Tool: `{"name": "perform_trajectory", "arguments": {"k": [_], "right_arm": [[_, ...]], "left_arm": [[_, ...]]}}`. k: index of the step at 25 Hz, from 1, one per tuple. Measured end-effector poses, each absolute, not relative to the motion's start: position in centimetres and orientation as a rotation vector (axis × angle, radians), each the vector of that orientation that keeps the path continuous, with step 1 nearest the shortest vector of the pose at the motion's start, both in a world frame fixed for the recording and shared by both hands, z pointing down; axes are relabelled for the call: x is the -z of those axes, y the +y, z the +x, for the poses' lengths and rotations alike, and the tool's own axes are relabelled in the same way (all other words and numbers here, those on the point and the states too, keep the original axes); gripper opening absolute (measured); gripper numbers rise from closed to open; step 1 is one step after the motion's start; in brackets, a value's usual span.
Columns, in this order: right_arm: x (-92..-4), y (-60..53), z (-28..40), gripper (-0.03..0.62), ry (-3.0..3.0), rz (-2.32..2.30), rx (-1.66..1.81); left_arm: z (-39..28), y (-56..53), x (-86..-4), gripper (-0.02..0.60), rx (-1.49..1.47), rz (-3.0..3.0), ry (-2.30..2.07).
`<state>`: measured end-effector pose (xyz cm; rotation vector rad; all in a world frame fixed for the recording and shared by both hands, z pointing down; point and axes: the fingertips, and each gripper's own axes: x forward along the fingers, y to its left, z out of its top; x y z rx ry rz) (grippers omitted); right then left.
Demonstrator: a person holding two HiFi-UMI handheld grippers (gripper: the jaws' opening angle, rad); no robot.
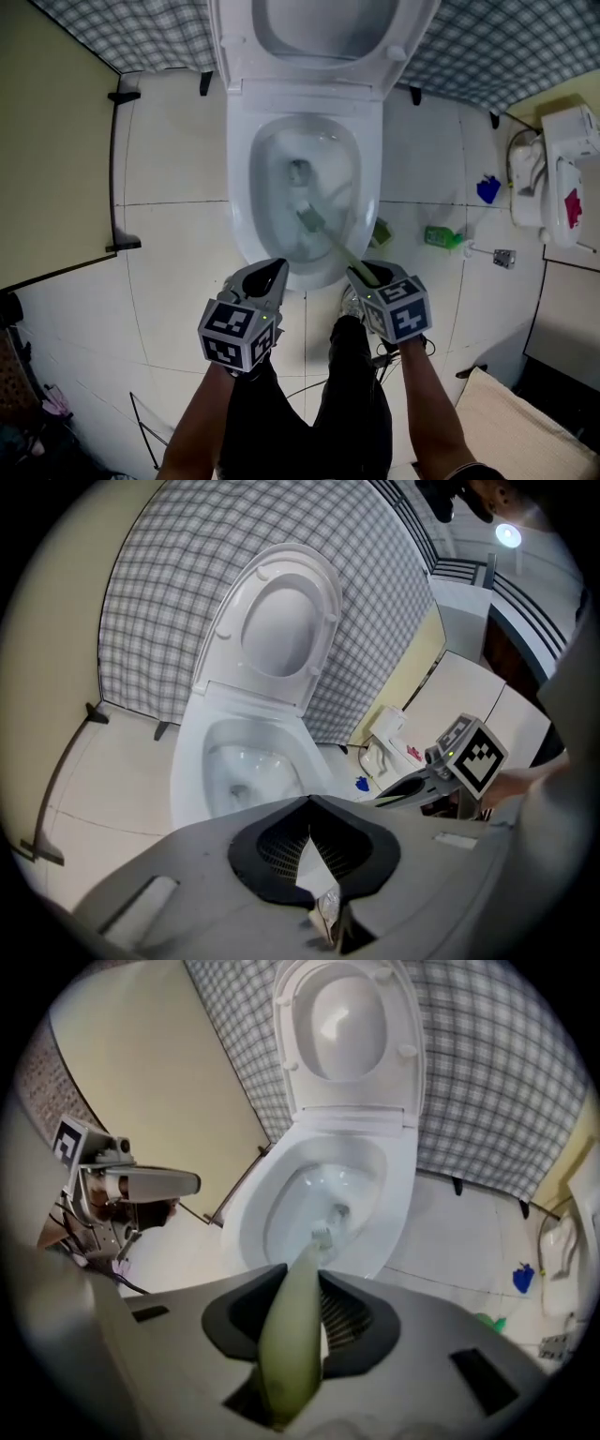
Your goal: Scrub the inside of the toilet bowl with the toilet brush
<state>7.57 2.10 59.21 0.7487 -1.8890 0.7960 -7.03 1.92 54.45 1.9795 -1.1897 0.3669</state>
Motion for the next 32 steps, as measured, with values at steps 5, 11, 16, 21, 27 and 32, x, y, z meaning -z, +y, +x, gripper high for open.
{"name": "perform_trajectory", "arguments": {"k": [5,11,16,21,27,32], "right_arm": [[-54.8,1.8,8.6,0.118,-2.068,0.863,-0.865],[-46.4,-1.0,12.0,0.118,-2.264,1.054,-0.897],[-41.4,-2.2,16.7,0.118,-2.269,1.229,-0.747],[-41.0,-1.6,22.3,0.118,-2.185,1.393,-0.707],[-46.8,0.4,27.9,0.118,-1.996,1.404,-0.719],[-53.6,2.1,30.4,0.118,-1.893,1.335,-0.820]], "left_arm": [[-5.9,1.4,-53.2,0.006,-0.395,2.010,-1.184],[-4.5,0.2,-52.4,0.006,-0.407,2.048,-1.168],[-1.6,-2.1,-50.3,0.005,-0.360,2.132,-1.130],[2.5,-2.6,-49.6,0.005,-0.371,2.184,-1.051],[7.1,-0.5,-51.1,0.005,-0.440,2.211,-0.946],[9.2,0.5,-53.1,0.005,-0.492,2.185,-0.909]]}}
